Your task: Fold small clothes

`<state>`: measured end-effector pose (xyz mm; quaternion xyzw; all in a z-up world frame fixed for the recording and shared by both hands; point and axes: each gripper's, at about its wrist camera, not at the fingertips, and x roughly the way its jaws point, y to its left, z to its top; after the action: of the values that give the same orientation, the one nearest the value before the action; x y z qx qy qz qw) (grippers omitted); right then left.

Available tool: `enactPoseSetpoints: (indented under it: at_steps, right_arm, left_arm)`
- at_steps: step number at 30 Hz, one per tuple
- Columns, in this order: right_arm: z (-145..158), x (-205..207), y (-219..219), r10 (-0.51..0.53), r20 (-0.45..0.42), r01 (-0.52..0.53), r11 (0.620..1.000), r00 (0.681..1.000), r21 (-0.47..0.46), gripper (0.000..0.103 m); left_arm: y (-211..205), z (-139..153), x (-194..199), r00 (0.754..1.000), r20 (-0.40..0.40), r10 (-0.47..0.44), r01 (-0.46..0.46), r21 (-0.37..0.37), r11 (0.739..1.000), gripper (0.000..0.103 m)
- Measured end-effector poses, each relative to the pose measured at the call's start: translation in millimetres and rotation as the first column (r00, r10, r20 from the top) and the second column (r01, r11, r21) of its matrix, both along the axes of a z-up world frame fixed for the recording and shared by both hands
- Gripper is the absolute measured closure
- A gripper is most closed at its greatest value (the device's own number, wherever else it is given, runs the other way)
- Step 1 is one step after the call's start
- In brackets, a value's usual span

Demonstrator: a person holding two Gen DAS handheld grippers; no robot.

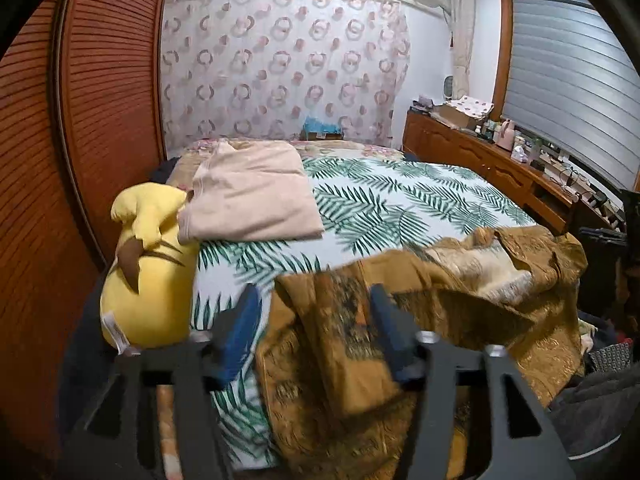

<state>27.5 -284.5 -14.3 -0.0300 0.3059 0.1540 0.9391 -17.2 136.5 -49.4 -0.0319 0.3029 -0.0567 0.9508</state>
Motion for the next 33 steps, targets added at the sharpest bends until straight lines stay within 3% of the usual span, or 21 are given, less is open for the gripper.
enactPoseSetpoints:
  at_steps: [1,4,8,14,20,27,33]
  right_arm:
    - [3.9,0.9,-3.3,-0.015,0.014,0.015,1.0,1.0,0.0,0.053]
    - [10.4,9.7,-10.8,-0.042,0.034,0.042,0.999,0.999,0.002,0.048]
    - [10.7,32.7,-16.1,-0.061,0.035,0.061,0.998,0.998,-0.002,0.048]
    - [-9.0,81.7,-17.2,-0.053,-0.027,0.053,0.999,0.998,0.001,0.048]
    - [-33.4,104.4,-8.1,-0.045,-0.103,0.044,0.999,0.994,-0.018,0.048]
    - [-30.7,102.8,-0.6,0.01,-0.112,-0.009,1.0,0.994,0.007,0.047]
    - [-32.4,108.3,-1.2,0.02,-0.114,-0.018,1.0,0.993,0.019,0.039]
  left_arm:
    - [1.8,0.9,3.5,1.0,0.008,0.001,-0.001,-0.004,1.0,0.036]
    - [12.3,0.5,23.6,1.0,0.009,0.027,-0.027,-0.024,0.999,0.036]
    - [28.8,-5.2,58.0,0.998,-0.04,0.055,-0.057,-0.029,0.998,0.036]
    - [33.8,-29.5,91.0,0.989,-0.145,0.014,-0.012,0.016,1.0,0.036]
    - [25.2,-51.3,78.9,0.979,-0.204,-0.022,0.027,0.026,0.999,0.036]
    - [10.7,-59.2,70.0,0.973,-0.224,-0.056,0.067,0.043,0.997,0.036]
    - [13.4,-57.3,83.8,0.974,-0.221,-0.054,0.059,0.018,0.998,0.036]
